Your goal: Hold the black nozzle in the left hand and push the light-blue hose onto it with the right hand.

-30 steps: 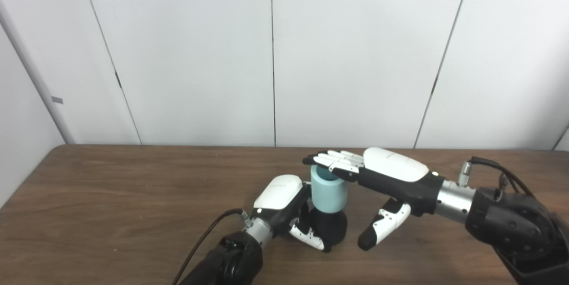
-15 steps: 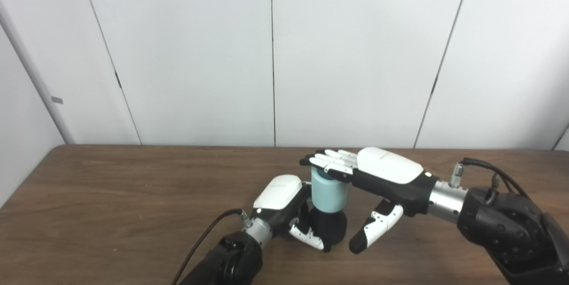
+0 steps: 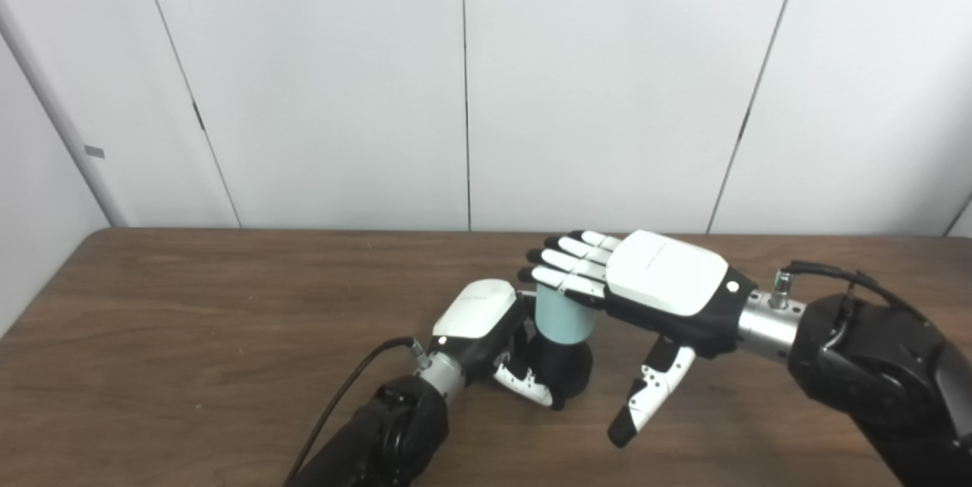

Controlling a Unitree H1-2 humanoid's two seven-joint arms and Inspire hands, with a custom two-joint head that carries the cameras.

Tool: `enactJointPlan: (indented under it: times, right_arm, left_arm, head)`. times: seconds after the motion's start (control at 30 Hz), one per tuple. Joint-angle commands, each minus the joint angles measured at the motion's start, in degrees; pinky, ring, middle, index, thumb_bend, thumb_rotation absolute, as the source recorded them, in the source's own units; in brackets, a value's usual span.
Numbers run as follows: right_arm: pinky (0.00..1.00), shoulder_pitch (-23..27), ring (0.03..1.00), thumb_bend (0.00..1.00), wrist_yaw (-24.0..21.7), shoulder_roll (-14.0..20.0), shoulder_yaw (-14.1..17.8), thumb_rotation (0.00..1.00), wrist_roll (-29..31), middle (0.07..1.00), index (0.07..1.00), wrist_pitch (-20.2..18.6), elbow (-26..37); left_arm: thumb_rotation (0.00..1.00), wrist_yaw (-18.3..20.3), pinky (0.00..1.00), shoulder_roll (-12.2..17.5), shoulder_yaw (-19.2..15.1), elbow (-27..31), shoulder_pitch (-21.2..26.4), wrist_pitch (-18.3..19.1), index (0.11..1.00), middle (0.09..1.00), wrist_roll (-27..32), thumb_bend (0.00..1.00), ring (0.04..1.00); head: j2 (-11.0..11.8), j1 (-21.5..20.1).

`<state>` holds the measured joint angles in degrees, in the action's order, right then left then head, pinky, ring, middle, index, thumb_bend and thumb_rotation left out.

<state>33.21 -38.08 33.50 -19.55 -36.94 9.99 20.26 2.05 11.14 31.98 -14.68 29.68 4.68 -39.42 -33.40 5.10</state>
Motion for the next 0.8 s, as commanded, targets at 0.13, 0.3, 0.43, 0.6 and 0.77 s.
enactJointPlan:
  times: [0.13,0.3,0.43,0.6,0.77]
  right_arm:
    - [1.0,-0.58,1.0,0.76,-1.23,1.32,0.6,0.93,-1.17,1.0,0.962,-0.82,0.14]
    - [1.0,-1.58,1.0,0.76,0.06,0.01,0.69,0.93,-1.15,1.0,0.96,-1.21,-0.53]
    - [1.0,-1.97,1.0,0.77,0.38,-1.44,0.63,0.93,0.23,1.0,0.963,-2.62,-0.61]
    - [0.96,-3.07,1.0,0.76,0.76,-4.89,0.24,0.91,3.7,1.0,0.967,-4.83,-0.72]
    - [0.93,-3.5,0.992,0.74,0.78,-7.26,-0.16,0.86,7.1,1.0,0.972,-6.12,-0.76]
  left_arm:
    - [0.0,4.55,0.32,1.95,0.75,-2.33,-2.76,1.56,0.496,0.416,-1.57,0.52,0.381]
    - [0.0,4.51,0.3,1.79,0.77,-2.1,-2.49,1.63,0.491,0.404,-1.99,0.52,0.352]
    - [0.0,4.61,0.29,1.75,0.89,-1.88,-2.24,1.87,0.489,0.405,-2.33,0.52,0.347]
    - [0.0,4.87,0.29,1.67,1.04,-1.52,-2.08,2.14,0.487,0.409,-2.8,0.52,0.345]
    - [0.0,4.87,0.29,1.69,1.16,-1.39,-2.06,2.11,0.485,0.411,-3.08,0.52,0.343]
  head:
    - [-0.32,0.08]
    - [-0.37,0.0]
    - [-0.48,0.0]
    - [-0.73,0.11]
    - [-1.07,0.42]
